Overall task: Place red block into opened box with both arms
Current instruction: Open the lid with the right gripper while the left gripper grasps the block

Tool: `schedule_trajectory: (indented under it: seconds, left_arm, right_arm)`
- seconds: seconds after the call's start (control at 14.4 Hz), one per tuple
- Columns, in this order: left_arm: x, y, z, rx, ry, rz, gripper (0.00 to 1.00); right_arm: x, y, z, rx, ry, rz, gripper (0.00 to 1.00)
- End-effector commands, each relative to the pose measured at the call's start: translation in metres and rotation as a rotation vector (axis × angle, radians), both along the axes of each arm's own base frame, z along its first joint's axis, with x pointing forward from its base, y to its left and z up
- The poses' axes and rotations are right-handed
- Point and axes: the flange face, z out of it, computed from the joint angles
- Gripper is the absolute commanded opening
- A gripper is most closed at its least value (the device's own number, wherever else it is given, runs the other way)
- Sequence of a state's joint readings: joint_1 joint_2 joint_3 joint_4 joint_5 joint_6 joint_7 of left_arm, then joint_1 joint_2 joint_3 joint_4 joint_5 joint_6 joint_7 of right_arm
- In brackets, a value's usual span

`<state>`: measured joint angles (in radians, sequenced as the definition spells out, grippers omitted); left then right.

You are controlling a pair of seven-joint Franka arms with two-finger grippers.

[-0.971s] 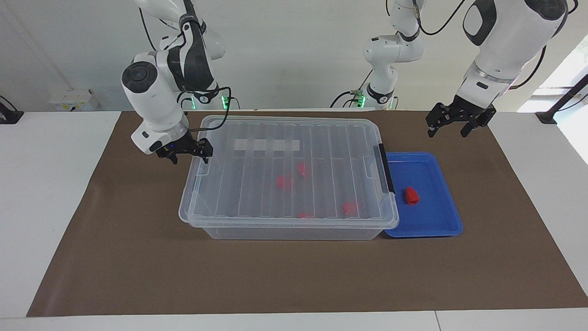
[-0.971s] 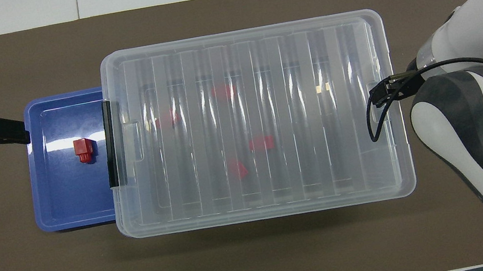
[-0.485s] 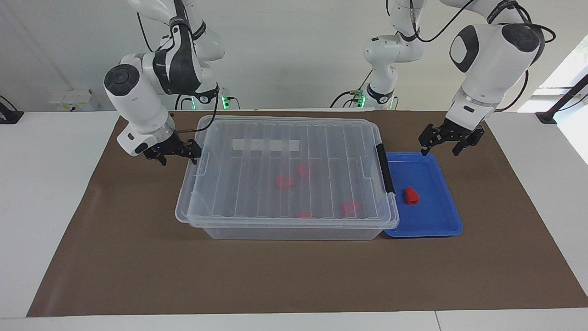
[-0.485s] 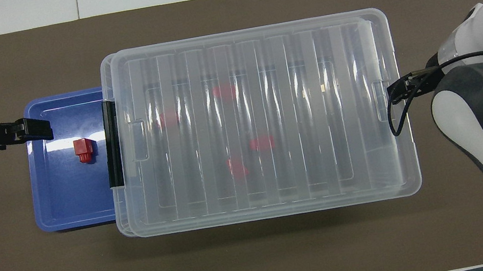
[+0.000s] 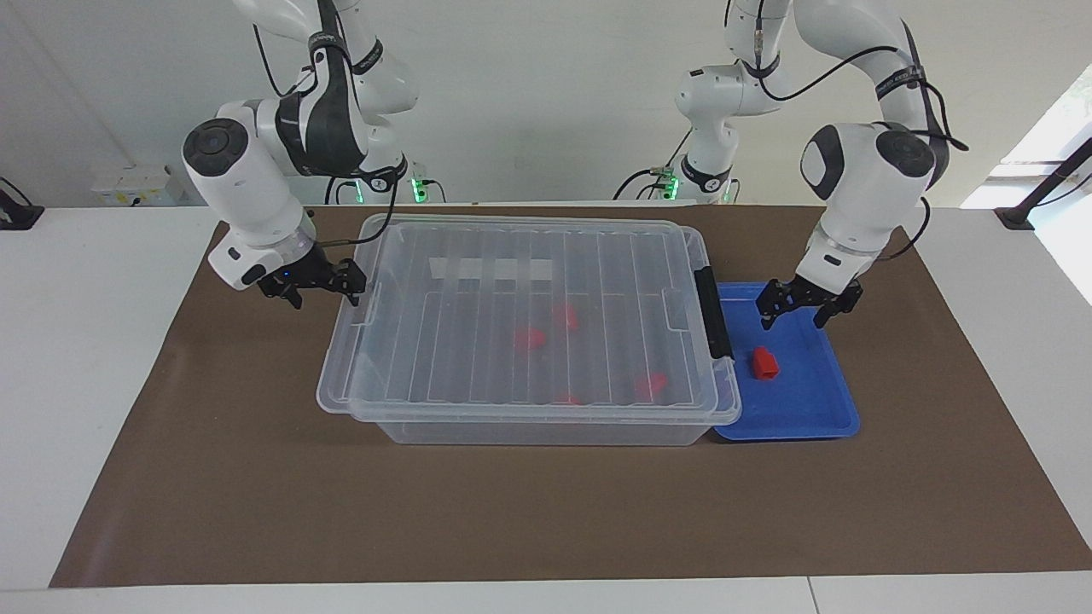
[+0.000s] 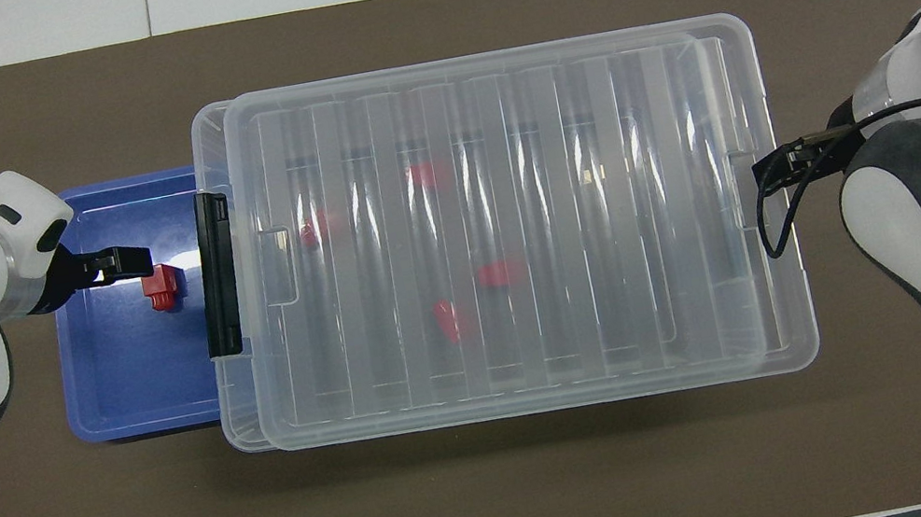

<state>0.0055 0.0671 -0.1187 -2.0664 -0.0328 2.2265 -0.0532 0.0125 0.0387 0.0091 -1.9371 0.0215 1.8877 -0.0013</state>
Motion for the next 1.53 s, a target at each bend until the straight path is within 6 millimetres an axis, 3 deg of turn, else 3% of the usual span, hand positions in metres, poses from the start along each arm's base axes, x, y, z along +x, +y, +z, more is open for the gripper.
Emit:
schedule_trajectory:
  seconds: [0.0,0.28,0.49,0.55,0.62,0.69,0.76,0.9,1.11,1.25,1.46]
  left_arm:
    - [0.004,-0.003,-0.040,-0.018,-0.021,-0.005,1.00]
    - [0.013,0.002,-0.084,-0.023,-0.026,0.002,1.00]
    - [0.011,0.005,-0.094,-0.018,-0.019,-0.015,0.89]
    - [0.009,0.006,-0.096,-0.018,-0.013,-0.015,0.76]
    - [0.007,0.006,-0.097,-0.017,-0.007,-0.015,0.55]
    - [0.004,0.006,-0.099,-0.016,-0.001,-0.015,0.33]
    - [0.002,0.007,-0.100,-0.015,0.007,-0.011,0.01]
    - [-0.001,0.007,-0.100,-0.014,0.015,-0.007,0.00]
    - [-0.003,0.010,-0.083,-0.011,0.032,-0.001,0.00]
    - [-0.001,0.024,-0.057,-0.010,-0.005,0.023,0.00]
    - [0.010,0.026,0.006,-0.009,0.011,0.024,0.00]
  right_arm:
    - [-0.006,-0.013,0.000,0.004,-0.017,0.011,1.00]
    - [-0.005,-0.031,0.002,0.006,-0.019,0.027,1.00]
    - [-0.005,-0.052,0.002,0.009,-0.022,0.036,1.00]
    - [-0.005,-0.056,0.002,0.010,-0.022,0.033,1.00]
    - [-0.005,-0.056,0.002,0.010,-0.022,0.039,1.00]
    - [-0.005,-0.059,0.002,0.011,-0.024,0.044,1.00]
    - [-0.006,-0.065,0.001,0.011,-0.023,0.041,1.00]
    - [-0.006,-0.071,0.001,0.013,-0.023,0.053,1.00]
    - [-0.007,-0.090,0.003,0.013,-0.027,0.056,1.00]
    - [-0.007,-0.100,0.004,0.003,-0.030,0.064,1.00]
    - [-0.007,-0.105,0.005,0.002,-0.030,0.073,1.00]
